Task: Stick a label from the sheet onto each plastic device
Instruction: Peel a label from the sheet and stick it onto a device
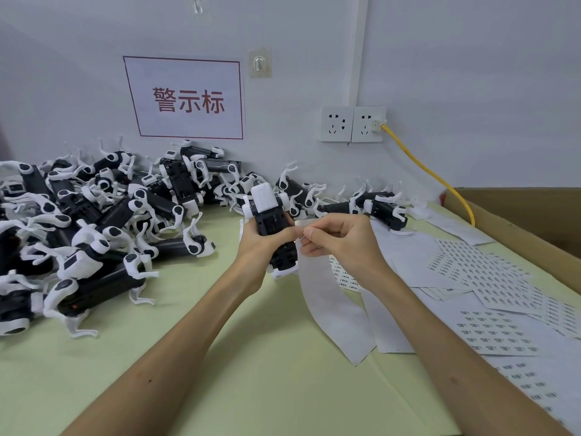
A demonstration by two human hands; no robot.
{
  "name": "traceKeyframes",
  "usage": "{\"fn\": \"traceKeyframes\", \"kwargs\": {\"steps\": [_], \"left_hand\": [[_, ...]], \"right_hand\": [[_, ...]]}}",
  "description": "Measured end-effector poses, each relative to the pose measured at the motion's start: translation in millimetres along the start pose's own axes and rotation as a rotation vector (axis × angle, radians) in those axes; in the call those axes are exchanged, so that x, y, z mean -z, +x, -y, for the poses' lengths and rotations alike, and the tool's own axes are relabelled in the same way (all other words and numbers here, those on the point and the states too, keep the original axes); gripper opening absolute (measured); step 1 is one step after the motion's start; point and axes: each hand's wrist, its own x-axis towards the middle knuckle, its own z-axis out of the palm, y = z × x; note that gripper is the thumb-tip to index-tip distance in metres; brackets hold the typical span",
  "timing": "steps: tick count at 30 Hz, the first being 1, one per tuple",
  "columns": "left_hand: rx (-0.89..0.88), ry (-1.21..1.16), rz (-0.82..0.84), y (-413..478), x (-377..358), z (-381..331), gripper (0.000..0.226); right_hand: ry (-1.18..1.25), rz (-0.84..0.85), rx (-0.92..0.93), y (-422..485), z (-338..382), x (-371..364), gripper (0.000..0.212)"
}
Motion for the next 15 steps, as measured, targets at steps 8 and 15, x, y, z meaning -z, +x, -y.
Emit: {"fn": "traceKeyframes", "kwargs": {"steps": [8, 15], "left_hand": [[0.011, 0.006, -0.004, -0.9, 0.1, -0.3, 0.019], [0.000, -0.001, 0.021, -2.6, -1.5, -4.8, 0.020]], "right_hand": [[-0.016, -0.008, -0.005, 0.8, -1.1, -0.4, 0.017], [0.016, 0.011, -0.015, 0.0, 1.6, 1.0, 0.011]]}}
